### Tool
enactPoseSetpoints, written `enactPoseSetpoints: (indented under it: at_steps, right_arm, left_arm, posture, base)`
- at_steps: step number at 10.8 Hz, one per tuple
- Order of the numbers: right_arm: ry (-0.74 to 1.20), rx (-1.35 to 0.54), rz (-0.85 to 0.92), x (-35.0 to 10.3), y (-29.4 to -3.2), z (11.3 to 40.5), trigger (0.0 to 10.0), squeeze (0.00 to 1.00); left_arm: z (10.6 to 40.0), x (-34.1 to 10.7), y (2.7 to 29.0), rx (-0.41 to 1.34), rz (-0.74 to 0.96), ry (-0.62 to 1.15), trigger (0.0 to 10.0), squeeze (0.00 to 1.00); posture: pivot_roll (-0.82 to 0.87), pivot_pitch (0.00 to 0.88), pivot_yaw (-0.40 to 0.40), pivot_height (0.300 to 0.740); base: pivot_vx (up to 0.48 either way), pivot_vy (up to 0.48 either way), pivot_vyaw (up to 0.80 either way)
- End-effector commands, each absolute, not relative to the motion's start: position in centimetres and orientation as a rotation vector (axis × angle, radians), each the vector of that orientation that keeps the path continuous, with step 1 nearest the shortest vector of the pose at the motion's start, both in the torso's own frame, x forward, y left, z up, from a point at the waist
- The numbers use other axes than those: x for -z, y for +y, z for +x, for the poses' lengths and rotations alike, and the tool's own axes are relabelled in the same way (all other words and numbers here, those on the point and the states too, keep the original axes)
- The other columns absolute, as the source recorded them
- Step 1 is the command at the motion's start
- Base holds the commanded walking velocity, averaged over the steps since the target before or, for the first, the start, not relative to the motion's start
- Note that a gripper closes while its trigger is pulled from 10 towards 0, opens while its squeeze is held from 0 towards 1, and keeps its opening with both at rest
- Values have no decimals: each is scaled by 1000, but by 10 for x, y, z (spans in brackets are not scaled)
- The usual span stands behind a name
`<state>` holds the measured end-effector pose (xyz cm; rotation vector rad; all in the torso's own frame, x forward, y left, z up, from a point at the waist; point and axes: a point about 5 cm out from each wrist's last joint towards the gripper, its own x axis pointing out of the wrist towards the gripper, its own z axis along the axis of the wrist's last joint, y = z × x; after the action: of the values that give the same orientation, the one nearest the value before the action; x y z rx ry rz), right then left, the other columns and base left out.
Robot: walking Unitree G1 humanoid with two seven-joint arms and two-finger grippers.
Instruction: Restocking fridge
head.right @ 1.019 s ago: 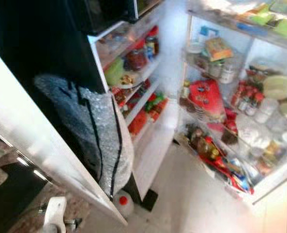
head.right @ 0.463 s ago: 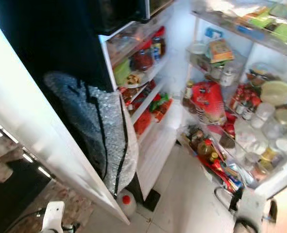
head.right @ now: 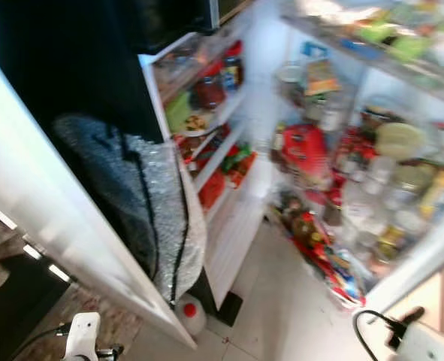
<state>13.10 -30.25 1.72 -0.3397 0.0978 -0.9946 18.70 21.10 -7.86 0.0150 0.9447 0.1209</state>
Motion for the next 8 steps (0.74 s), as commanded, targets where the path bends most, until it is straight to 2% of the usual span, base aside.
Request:
enactPoseSetpoints:
  at_steps: [1,2,5,8]
  right_arm:
    - [77,1046,-351,-25,-306,128,10000,0]
    - [59,1120,-380,-38,-316,123,10000,0]
    - [16,1166,-374,-58,-327,131,10000,0]
    - [14,1136,-343,-60,-324,147,10000,0]
  left_arm:
    - [182,80,215,-140,22,967,10000,0]
    - [182,80,215,-136,26,966,10000,0]
    - [182,80,216,-135,25,964,10000,0]
    - [181,80,217,-133,27,967,10000,0]
  posture:
    - [-260,0,123,740]
    - [-265,0,126,740]
    - [-261,0,124,740]
    - [-250,0,124,740]
  base:
    - [0,0,0]
    - [0,0,0]
    - [0,0,0]
    - [0,0,0]
